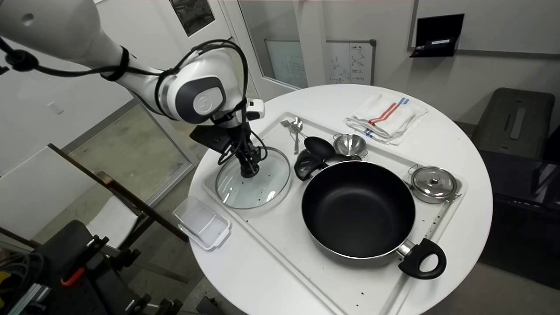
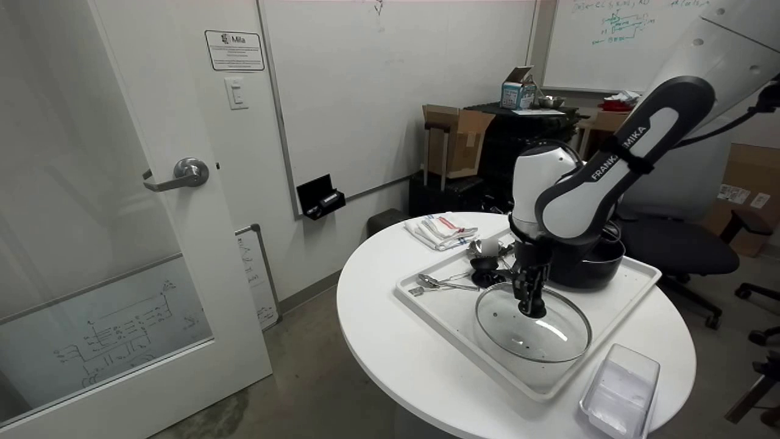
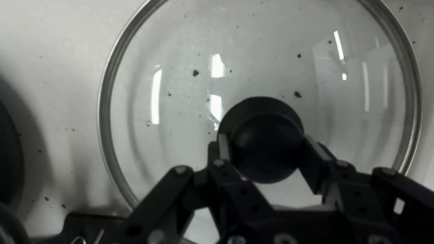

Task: Pick up the lid and cover the pot

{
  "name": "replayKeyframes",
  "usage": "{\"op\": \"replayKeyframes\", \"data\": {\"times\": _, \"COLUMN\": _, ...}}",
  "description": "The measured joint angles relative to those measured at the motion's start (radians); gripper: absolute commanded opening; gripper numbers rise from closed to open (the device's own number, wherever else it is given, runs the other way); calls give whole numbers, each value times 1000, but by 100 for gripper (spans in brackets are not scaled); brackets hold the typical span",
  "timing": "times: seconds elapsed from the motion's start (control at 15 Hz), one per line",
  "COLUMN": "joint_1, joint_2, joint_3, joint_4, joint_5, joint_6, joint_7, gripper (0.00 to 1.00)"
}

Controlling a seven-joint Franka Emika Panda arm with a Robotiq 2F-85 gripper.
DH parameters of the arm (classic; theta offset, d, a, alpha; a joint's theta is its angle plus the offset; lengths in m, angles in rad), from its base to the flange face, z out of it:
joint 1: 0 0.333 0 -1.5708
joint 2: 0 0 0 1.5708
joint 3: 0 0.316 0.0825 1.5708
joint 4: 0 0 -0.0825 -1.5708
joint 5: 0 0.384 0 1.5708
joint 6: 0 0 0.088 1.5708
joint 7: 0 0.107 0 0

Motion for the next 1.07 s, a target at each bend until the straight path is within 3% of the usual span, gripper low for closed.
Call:
{"op": "replayKeyframes", "data": {"times": 0.67, "joint_1": -36, "joint_2": -241, "joint_3": 19, "joint_4": -198, "joint_5": 9, "joint_6": 3, "joint_7": -20, "gripper": 25}}
{"op": "replayKeyframes", "data": {"times": 1.07, "joint_1": -91, "joint_2": -359, "joint_3": 17, "joint_4": -256, "joint_5": 44, "joint_6": -4, "joint_7": -21, "gripper": 25}}
